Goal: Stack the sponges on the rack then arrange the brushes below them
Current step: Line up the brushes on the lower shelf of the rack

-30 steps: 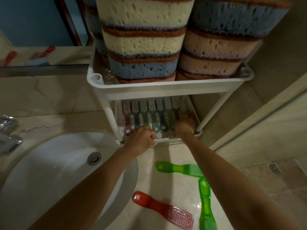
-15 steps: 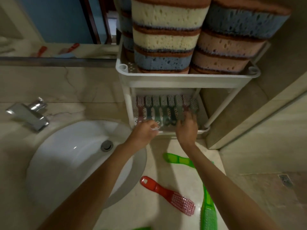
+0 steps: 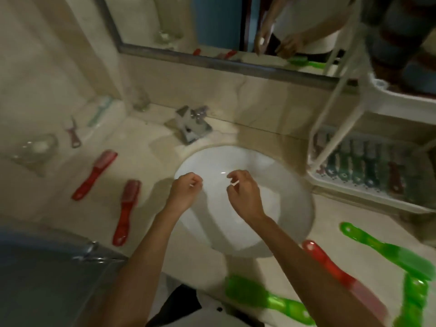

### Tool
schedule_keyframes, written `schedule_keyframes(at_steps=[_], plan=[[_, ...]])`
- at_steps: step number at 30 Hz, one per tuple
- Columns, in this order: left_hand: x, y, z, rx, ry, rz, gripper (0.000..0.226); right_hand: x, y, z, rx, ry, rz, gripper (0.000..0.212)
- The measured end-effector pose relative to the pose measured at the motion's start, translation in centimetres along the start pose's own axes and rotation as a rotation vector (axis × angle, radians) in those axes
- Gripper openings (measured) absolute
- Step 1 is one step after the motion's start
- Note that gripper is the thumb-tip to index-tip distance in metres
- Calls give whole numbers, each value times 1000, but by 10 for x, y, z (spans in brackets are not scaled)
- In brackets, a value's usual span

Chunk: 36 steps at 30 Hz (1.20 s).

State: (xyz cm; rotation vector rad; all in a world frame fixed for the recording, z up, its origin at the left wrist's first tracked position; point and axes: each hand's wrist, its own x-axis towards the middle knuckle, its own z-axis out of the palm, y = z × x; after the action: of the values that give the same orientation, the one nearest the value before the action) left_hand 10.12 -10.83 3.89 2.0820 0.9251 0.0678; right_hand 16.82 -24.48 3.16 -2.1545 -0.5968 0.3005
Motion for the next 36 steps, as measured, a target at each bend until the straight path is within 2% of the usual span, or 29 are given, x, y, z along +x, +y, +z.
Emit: schedule_keyframes(at_steps=[5, 8, 11, 15, 21, 24, 33, 36], plan=[[40, -71, -90, 83, 47, -77, 18, 35, -68, 100, -50, -177, -8, 26], [73, -106, -145, 95, 111, -99, 32, 60, -107, 158, -69, -261, -44, 25], [107, -127, -194, 171, 217, -153, 21, 88, -140, 205, -85, -324, -54, 25], [156, -145, -237, 185, 309, -184, 22, 134, -177, 253, -121, -391, -52, 28], [215, -163, -259, 294, 227, -280, 31, 208, -206, 295, -324, -525, -111, 46], [228, -169, -259, 313, 237, -308, 38, 239, -217, 312, -440, -576, -146, 50], [251, -174, -255, 334, 318, -389, 57, 285, -240, 361, -553, -581, -254, 44], [254, -173, -257, 253, 324, -391, 59, 286, -238, 362, -529, -502, -263, 33]])
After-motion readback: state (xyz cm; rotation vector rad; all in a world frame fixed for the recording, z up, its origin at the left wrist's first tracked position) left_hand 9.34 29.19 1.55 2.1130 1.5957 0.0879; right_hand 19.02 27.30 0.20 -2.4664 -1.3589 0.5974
